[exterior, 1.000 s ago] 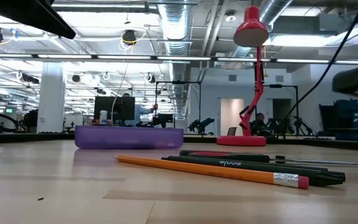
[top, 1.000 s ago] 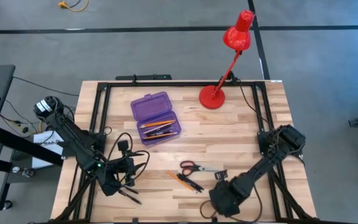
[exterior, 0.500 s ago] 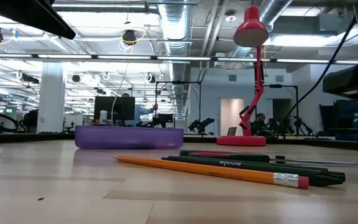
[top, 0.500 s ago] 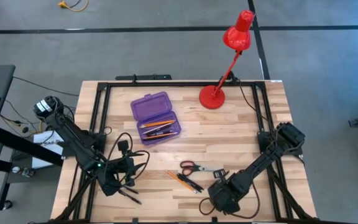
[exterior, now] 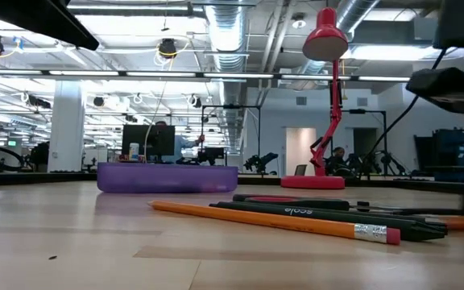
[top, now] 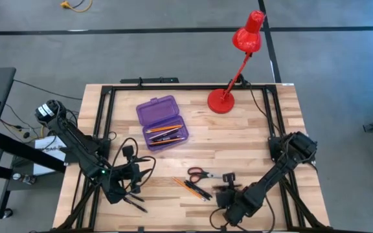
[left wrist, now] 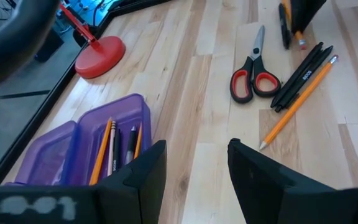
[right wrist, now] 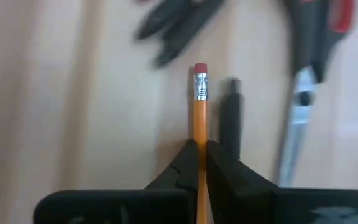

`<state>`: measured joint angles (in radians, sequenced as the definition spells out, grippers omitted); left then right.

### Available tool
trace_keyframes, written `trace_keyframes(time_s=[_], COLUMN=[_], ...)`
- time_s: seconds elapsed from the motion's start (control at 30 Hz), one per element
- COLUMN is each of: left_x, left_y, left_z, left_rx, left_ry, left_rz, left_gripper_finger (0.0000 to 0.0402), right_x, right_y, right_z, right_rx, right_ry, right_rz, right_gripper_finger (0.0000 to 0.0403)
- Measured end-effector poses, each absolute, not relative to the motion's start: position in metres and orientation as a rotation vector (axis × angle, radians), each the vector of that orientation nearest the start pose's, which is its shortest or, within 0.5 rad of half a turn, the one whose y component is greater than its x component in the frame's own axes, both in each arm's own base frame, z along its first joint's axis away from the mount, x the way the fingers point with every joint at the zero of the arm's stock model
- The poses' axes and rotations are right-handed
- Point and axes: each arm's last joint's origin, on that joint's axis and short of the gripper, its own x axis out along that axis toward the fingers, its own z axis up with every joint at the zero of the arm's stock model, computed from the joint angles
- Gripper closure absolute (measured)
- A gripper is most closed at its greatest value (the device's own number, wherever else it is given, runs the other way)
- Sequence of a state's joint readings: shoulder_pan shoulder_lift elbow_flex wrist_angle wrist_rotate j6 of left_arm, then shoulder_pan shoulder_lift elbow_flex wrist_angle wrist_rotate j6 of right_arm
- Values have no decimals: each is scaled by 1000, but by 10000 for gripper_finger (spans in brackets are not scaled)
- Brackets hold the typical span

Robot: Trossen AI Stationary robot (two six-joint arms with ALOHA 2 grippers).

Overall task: Pick & place school supplies into a supply box
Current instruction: Put the yellow pencil into the purple supply box

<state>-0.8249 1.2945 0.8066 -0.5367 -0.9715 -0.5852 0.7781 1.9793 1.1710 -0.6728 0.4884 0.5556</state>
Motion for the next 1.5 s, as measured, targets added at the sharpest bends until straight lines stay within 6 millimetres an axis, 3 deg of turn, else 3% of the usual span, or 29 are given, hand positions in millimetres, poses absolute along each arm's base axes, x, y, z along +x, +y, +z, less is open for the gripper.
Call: trace_keyframes(time_s=[0.47, 0.9, 1.17, 1.5], left_x=[177, 177, 177, 165], left_y=[-156, -155, -155, -152], left_z=[223, 223, 223, 217], left_rx=[253, 266, 265, 211], left_ry=[560, 560, 561, 642], left_rz=[314, 324, 323, 344], left_gripper_finger=[244, 244, 244, 244], right_x=[256, 267, 291, 342], right_y=[225, 221, 197, 151], right_z=[117, 150, 165, 171], right_rx=[-527, -714, -849, -926], right_ry=[1087, 985, 905, 888], right_rz=[-252, -411, -553, -649], right_gripper_finger=[403, 403, 403, 403])
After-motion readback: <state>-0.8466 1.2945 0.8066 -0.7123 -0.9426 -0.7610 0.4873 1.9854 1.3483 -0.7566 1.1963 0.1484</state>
